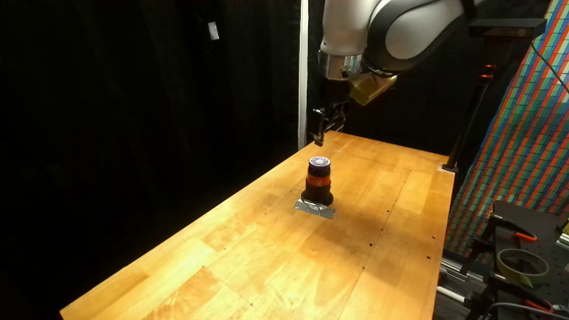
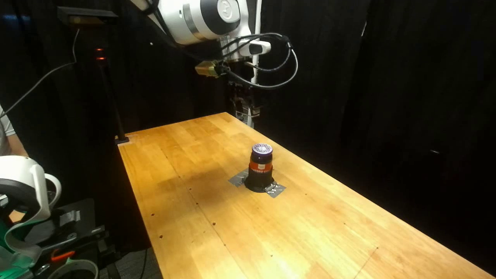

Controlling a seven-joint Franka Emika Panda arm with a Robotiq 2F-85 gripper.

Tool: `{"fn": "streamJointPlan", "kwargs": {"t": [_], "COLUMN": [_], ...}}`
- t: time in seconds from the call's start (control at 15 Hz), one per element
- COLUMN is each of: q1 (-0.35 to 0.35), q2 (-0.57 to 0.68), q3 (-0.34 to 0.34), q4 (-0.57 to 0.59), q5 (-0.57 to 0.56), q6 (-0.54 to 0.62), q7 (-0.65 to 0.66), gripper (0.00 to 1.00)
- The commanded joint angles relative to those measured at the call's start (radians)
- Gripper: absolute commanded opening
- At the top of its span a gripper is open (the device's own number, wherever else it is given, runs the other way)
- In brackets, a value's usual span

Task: Put the elastic around the bottle

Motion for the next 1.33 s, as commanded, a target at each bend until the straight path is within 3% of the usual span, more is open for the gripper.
{"fn": "streamJointPlan", "kwargs": {"t": [0.0, 0.6, 1.27], "q1": [0.017, 0.032, 0.06], "q2": [0.083, 0.22, 0.287], "q3": [-0.054, -0.107, -0.166], "q4": [0.071, 0.105, 0.108], "q5": [-0.001, 0.035, 0.031], "q6": [0.051, 0.176, 0.292], "q7": [-0.011, -0.03, -0.018], "gripper": [1.0, 1.0, 1.0]}}
